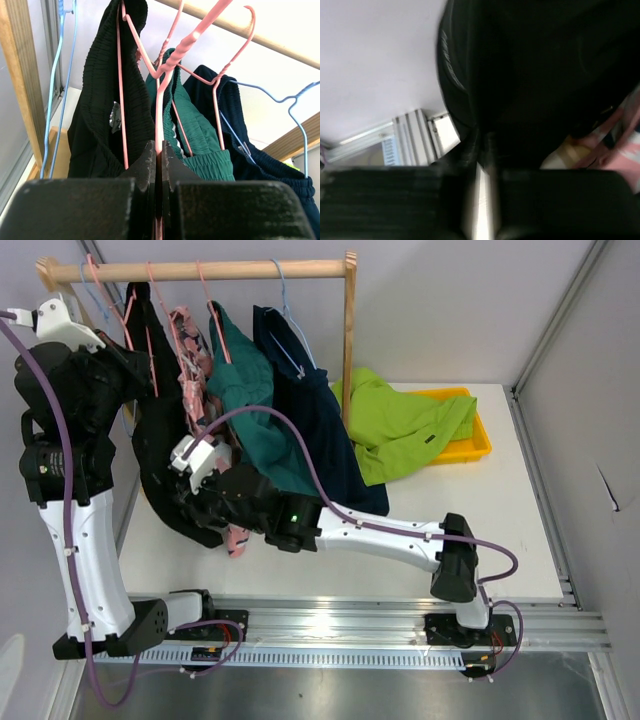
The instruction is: Remove the shorts from the hanger
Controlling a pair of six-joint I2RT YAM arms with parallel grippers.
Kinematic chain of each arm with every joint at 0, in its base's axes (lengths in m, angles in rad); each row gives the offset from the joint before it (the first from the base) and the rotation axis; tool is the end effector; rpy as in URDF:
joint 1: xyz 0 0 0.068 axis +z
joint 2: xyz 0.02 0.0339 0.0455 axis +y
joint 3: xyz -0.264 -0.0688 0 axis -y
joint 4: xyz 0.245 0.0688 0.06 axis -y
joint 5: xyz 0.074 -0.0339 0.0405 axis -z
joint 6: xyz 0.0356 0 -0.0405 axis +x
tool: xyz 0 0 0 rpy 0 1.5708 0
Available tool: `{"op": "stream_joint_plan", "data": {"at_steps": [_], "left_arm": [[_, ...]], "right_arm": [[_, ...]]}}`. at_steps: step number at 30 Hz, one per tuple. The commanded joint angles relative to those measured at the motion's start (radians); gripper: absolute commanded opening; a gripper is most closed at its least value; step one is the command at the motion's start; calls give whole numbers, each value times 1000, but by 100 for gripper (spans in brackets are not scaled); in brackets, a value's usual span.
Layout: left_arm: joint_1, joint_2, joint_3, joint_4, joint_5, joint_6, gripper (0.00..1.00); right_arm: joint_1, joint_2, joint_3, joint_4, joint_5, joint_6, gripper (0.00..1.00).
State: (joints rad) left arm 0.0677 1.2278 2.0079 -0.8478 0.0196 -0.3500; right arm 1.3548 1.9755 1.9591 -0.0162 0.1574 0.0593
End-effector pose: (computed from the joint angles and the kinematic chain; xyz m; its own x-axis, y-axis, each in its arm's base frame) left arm 0.1722 0.0110 0.5697 -0.0469 -0.3468 -0.9368 -0.0684 0.9367 -0.3434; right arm 0.1081 0.4667 0.4086 -0.0622 -0.0102 -0.9980 -0.9291 0.3659 0.0541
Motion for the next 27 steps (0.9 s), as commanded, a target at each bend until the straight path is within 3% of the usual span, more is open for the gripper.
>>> {"op": "stream_joint_plan", "data": {"at_steps": [1,6,9,12,22,27], "left_arm": [[-2,-33,3,98,36,-27,0],[-2,-27,25,102,7,-8,0],[0,-5,58,98,-29,22,0],[-2,19,87,90,-75,48,0],[0,-13,54,92,-79,55,0],[0,-57,-3,66,-44,25,0]], "right_arm": [[9,-10,0,76,-21,23,0],[95,-156,-424,225,43,95,0],[194,-237,-601,294,128,138,0],[279,-245,-678,300,200,174,0],[236,-165,-638,315,174,206,0],[159,-126,-484,256,151,163,0]]}}
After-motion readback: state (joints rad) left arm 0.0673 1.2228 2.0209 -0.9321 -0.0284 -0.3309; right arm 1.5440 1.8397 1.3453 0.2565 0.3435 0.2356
